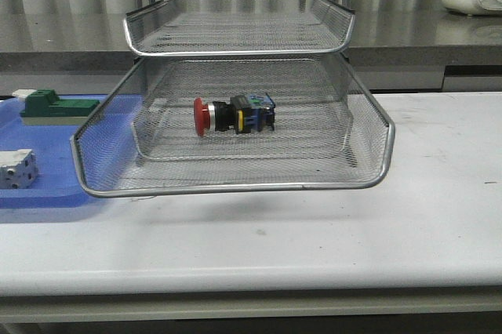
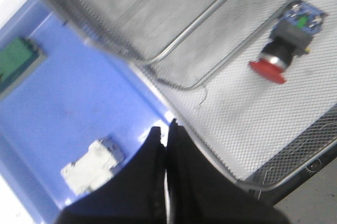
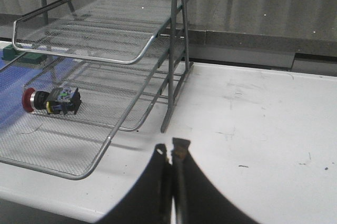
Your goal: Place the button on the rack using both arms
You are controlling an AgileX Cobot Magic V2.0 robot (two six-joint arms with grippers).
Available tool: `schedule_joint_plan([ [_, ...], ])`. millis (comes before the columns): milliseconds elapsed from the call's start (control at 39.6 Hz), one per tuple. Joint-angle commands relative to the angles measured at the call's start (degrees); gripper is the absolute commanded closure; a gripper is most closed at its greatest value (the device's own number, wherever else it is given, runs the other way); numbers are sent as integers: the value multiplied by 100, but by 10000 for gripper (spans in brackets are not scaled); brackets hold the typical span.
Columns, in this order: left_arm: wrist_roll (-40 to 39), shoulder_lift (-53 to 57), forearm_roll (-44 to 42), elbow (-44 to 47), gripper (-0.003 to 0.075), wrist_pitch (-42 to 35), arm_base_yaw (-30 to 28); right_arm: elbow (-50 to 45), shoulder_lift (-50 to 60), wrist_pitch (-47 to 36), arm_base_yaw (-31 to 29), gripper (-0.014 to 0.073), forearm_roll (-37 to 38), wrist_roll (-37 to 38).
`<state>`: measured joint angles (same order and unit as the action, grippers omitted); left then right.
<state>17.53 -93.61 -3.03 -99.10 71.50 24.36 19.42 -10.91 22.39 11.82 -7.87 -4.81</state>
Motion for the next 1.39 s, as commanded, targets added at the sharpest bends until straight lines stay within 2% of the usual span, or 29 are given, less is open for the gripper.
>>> schedule_joint_plan([
  [0, -320, 671, 21, 369, 739, 111, -533, 142, -62, -479, 14, 653, -24, 8],
  [177, -437, 1491, 431, 1600, 739, -560, -1466, 142, -62, -479, 14, 653, -24, 8],
  [328, -437, 2370, 573, 2878, 739, -1470, -1992, 142, -62, -479, 14, 653, -24, 8],
  [581, -437, 4153, 653, 5103, 739, -3362, -2090, 142, -62, -479, 14, 653, -24, 8],
  [783, -437, 5815, 653, 6536, 739, -4228, -2090, 142, -62, -479, 14, 653, -24, 8],
  [1111, -437, 8121, 1179, 7715, 739, -4788, -2090, 142, -62, -479, 14, 653, -24, 8],
  [1364, -437, 8521, 1204, 7768, 739, -4797, -2090, 142, -62, -479, 14, 653, -24, 8],
])
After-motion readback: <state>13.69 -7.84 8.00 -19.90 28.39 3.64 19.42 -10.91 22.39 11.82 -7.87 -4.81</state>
